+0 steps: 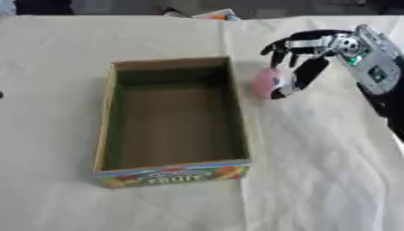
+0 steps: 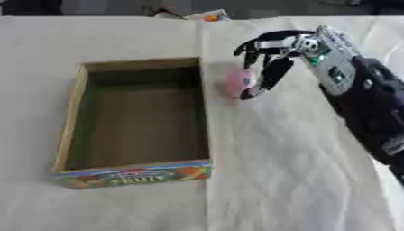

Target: Pick up objects on the table and place them in the box.

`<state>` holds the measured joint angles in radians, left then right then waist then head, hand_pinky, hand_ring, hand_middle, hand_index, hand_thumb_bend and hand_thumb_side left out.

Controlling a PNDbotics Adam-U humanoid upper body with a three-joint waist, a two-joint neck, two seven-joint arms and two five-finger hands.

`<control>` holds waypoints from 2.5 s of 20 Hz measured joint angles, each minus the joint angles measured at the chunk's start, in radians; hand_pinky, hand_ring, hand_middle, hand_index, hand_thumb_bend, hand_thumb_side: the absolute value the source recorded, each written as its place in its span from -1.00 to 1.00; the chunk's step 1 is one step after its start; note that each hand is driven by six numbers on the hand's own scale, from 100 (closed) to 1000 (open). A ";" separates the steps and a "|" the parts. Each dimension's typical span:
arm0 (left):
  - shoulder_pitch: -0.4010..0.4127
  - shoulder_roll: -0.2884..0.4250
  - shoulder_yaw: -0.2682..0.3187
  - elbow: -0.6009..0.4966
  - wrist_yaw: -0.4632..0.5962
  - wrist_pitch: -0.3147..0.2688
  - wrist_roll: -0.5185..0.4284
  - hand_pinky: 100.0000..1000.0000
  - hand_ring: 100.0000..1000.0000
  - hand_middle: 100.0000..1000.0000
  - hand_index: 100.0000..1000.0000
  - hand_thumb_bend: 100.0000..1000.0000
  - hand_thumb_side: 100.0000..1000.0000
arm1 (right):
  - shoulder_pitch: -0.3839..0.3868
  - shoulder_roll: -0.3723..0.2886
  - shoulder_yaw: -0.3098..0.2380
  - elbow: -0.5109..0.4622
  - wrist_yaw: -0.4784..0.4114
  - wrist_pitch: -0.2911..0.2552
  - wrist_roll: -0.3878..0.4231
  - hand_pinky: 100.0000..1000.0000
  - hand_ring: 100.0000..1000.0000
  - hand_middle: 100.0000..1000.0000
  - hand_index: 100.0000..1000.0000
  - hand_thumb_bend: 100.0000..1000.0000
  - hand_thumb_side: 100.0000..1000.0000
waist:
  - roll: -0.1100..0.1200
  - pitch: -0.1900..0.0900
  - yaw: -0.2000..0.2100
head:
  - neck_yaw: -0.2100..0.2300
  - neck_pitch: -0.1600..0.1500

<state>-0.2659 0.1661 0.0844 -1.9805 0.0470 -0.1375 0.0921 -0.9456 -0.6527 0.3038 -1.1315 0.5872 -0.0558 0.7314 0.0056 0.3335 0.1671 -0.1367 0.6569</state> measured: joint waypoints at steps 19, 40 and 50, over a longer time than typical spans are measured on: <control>-0.005 -0.008 0.000 0.000 0.000 0.000 -0.007 -0.05 0.22 0.07 0.08 -1.00 0.86 | -0.004 0.018 -0.010 0.039 0.029 -0.016 -0.080 0.27 0.44 -0.16 0.30 -0.52 -0.44 | 0.003 0.006 0.004 | -0.008 -0.005; -0.005 -0.009 0.000 0.000 -0.004 -0.002 -0.011 -0.04 0.23 0.07 0.08 -1.00 0.79 | 0.058 -0.043 0.006 -0.135 -0.142 0.053 -0.142 0.16 0.31 -0.23 0.20 -1.00 -0.01 | 0.002 0.003 -0.008 | -0.005 -0.005; -0.004 -0.009 0.000 0.000 -0.004 -0.001 -0.011 -0.05 0.23 0.07 0.09 -1.00 0.76 | 0.018 -0.086 -0.001 -0.367 -0.269 0.129 -0.195 0.12 0.27 -0.28 0.11 -1.00 -0.14 | -0.002 -0.023 -0.016 | 0.002 0.001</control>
<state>-0.2704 0.1574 0.0843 -1.9805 0.0430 -0.1389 0.0812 -0.9272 -0.7387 0.3027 -1.4986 0.3186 0.0734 0.5366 0.0032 0.3106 0.1507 -0.1346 0.6576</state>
